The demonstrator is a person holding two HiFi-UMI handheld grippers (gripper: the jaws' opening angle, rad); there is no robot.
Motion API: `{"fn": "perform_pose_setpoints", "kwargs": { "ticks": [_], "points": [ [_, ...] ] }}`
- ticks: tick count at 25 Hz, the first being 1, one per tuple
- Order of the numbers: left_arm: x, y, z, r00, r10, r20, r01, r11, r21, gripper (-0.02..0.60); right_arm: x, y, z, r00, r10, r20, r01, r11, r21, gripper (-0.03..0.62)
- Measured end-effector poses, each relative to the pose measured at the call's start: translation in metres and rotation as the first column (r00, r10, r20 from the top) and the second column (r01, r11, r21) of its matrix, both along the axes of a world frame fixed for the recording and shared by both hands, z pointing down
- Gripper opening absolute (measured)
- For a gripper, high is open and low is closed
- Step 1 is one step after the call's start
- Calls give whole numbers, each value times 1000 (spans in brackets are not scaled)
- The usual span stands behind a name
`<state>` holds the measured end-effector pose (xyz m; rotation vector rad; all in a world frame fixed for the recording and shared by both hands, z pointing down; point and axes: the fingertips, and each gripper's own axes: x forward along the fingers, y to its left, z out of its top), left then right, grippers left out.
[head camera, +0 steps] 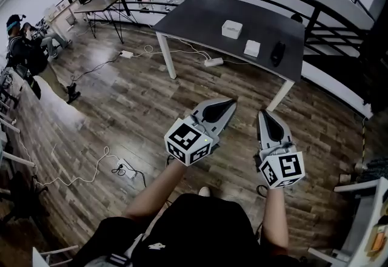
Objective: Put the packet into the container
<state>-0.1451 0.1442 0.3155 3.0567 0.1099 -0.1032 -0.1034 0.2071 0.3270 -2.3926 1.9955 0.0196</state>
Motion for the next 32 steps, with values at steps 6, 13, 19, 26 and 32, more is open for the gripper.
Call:
{"fn": "perform_pose_setpoints", "kwargs": {
  "ticks": [6, 13, 19, 26, 32],
  "points": [
    [20, -23, 11, 1000, 16, -13, -17, 999, -49, 5, 19, -23, 11, 1000, 18, -16, -18, 999, -32, 3],
    [81, -45, 31, 999, 38, 23, -36, 997, -73, 5, 79, -47, 21, 999, 43, 10, -42, 999, -28, 3],
    [148, -62, 28, 999, 44, 29, -42, 998, -44, 5, 149, -69, 19, 999, 39, 25, -39, 999, 4, 3],
    [217, -83, 19, 999, 21, 46, -20, 999, -31, 5, 221, -96, 9, 999, 8, 40, -9, 1000, 12, 3],
    [264, -96, 22, 998, 4, 59, -4, 1000, -2, 5, 270, -109, 4, 999, -12, 38, 11, 999, 46, 3]
  ]
}}
